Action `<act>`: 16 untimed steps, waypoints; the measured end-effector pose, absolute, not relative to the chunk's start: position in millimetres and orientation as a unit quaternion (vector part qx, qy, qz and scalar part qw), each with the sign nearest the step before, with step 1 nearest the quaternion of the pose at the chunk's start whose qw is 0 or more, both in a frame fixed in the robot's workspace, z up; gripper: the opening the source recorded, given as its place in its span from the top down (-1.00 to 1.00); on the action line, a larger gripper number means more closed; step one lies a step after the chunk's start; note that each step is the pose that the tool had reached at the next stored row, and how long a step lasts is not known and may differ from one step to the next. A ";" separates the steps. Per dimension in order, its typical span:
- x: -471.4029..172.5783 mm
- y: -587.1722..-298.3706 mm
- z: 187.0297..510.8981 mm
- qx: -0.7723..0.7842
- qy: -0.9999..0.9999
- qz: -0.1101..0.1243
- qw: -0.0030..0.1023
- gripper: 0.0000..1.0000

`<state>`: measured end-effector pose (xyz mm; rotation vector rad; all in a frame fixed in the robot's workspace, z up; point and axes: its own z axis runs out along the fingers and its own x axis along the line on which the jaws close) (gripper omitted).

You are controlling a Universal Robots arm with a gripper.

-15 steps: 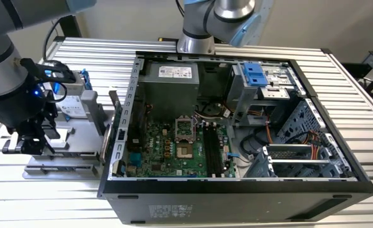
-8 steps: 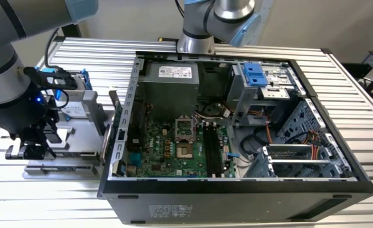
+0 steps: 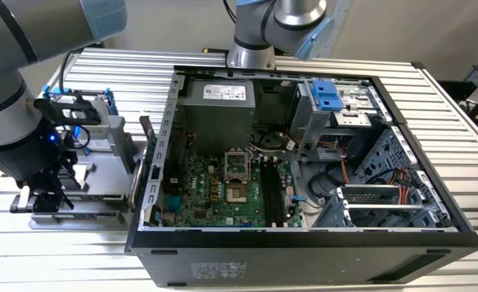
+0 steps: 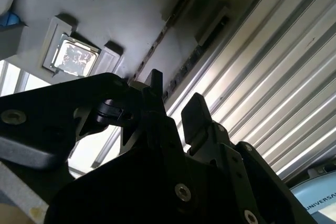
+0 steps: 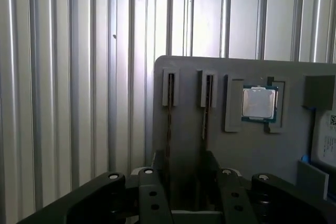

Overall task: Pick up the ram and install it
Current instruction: 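Pick up the ram and move it above insertion slot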

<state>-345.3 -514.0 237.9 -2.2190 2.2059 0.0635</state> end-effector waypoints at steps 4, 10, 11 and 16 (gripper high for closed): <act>-345.2 -514.5 232.1 -0.706 0.708 0.020 0.006 -1.00; -345.2 -517.3 224.0 -0.705 0.708 0.020 0.006 -1.00; -345.2 -518.2 222.7 -0.705 0.708 0.020 0.006 -1.00; -345.3 -520.7 215.3 -0.705 0.709 0.020 0.006 -1.00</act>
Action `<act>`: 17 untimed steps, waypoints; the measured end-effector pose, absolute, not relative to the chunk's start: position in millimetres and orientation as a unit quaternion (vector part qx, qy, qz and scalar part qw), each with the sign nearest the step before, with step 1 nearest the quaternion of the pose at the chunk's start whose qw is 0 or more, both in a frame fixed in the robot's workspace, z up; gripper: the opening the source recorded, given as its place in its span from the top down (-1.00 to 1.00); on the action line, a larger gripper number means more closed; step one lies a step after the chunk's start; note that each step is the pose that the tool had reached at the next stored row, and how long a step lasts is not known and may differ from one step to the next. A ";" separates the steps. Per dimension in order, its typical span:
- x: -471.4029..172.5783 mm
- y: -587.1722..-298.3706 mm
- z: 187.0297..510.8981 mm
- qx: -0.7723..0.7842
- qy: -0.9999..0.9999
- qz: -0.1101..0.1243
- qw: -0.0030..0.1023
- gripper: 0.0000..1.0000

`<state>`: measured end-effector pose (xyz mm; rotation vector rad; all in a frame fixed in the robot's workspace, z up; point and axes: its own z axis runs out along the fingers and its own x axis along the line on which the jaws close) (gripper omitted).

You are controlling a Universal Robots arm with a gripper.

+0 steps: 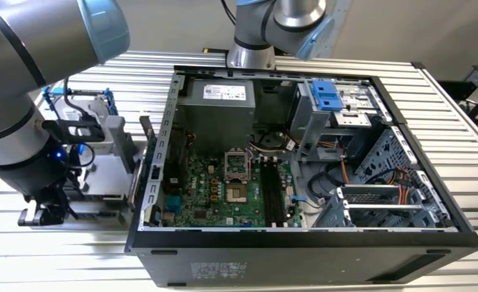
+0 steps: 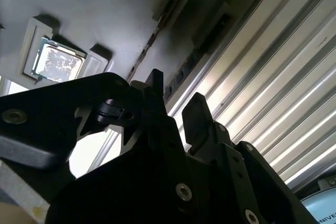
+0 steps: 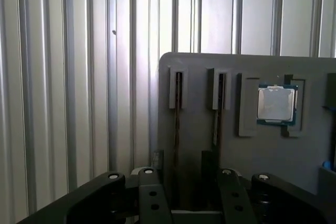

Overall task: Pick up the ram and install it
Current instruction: 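Pick up the ram and move it above insertion slot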

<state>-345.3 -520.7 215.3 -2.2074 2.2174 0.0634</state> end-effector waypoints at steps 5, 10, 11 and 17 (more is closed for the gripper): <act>-345.2 -520.6 210.6 -0.705 0.708 0.020 0.006 -1.00; -347.5 -520.5 205.9 -0.705 0.709 0.020 0.006 -1.00; -347.8 -520.5 204.8 -0.705 0.708 0.020 0.006 -1.00; -349.3 -520.2 199.5 -0.705 0.709 0.020 0.006 -1.00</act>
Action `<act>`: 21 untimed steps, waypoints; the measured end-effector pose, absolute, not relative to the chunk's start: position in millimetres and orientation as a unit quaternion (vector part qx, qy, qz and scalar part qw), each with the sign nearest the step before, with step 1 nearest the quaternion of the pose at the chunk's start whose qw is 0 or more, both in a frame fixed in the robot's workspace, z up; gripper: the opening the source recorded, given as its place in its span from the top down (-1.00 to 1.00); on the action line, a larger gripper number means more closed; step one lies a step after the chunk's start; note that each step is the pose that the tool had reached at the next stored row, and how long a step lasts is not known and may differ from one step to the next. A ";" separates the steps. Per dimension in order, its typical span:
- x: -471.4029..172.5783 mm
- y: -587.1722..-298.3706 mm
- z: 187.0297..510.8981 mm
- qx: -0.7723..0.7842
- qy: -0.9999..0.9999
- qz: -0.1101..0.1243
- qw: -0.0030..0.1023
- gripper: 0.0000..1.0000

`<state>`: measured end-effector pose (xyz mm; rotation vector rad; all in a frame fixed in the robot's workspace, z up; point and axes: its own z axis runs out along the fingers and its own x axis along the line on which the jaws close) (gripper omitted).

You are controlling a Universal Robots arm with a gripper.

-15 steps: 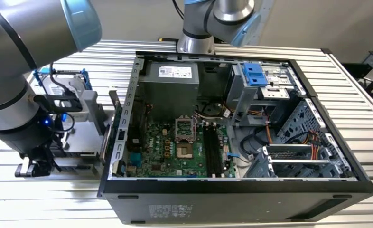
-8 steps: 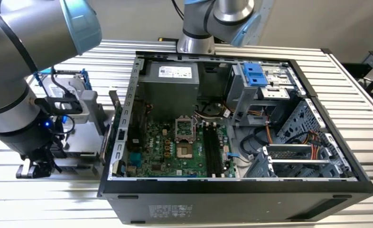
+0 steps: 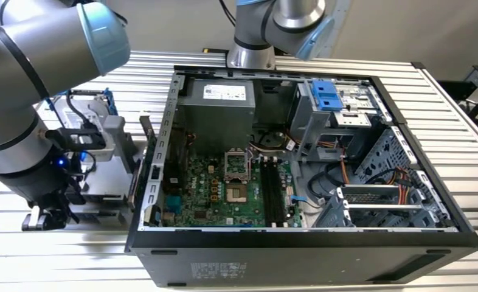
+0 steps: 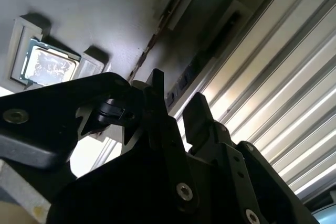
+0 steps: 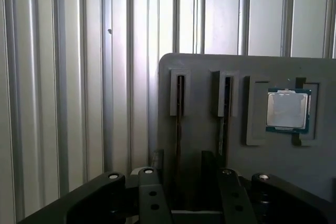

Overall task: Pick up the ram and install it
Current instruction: 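Pick up the ram and move it above insertion slot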

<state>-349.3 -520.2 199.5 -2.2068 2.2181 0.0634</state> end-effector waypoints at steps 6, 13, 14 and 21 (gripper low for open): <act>-354.9 -518.5 197.8 -0.704 0.710 0.020 0.006 -1.00; -357.2 -517.1 194.9 -0.703 0.711 0.020 0.006 -1.00; -357.5 -517.1 194.6 -0.702 0.711 0.020 0.006 -1.00; -357.9 -517.5 192.5 -0.702 0.711 0.020 0.006 -1.00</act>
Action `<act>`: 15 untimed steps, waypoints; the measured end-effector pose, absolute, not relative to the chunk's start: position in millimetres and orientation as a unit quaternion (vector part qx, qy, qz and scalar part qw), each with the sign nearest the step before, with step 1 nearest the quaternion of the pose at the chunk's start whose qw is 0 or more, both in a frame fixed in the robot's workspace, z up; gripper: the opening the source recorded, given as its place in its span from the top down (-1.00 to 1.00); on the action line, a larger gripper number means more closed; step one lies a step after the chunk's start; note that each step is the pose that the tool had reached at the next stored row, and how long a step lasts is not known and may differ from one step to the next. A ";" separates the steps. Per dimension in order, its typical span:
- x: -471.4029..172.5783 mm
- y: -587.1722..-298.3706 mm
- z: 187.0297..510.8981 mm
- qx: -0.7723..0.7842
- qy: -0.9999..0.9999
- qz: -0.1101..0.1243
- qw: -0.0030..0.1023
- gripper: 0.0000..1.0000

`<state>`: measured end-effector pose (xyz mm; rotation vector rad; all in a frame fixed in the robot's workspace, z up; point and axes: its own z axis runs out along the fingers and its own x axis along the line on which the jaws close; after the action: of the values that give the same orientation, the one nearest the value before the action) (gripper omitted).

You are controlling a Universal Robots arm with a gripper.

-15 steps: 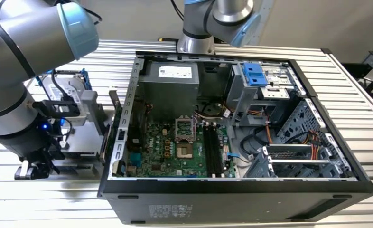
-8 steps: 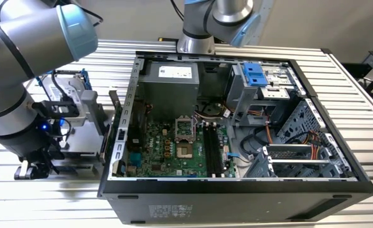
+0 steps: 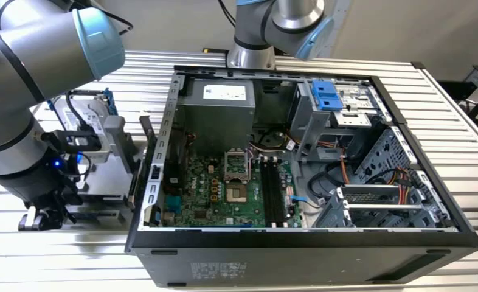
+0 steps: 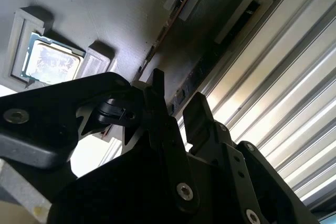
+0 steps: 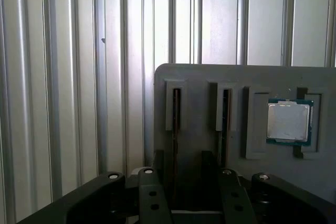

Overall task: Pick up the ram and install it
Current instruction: 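Pick up the ram and move it above insertion slot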

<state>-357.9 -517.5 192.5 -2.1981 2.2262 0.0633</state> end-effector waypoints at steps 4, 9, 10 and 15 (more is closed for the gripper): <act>-357.8 -517.6 192.2 -0.702 0.711 0.020 0.006 -1.00; -357.8 -517.6 192.1 -0.702 0.711 0.020 0.006 -1.00; -357.8 -517.6 192.1 -0.702 0.711 0.020 0.006 -1.00; -357.8 -517.6 192.1 -0.702 0.711 0.020 0.006 1.00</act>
<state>-357.8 -517.6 192.1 -2.1983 2.2261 0.0633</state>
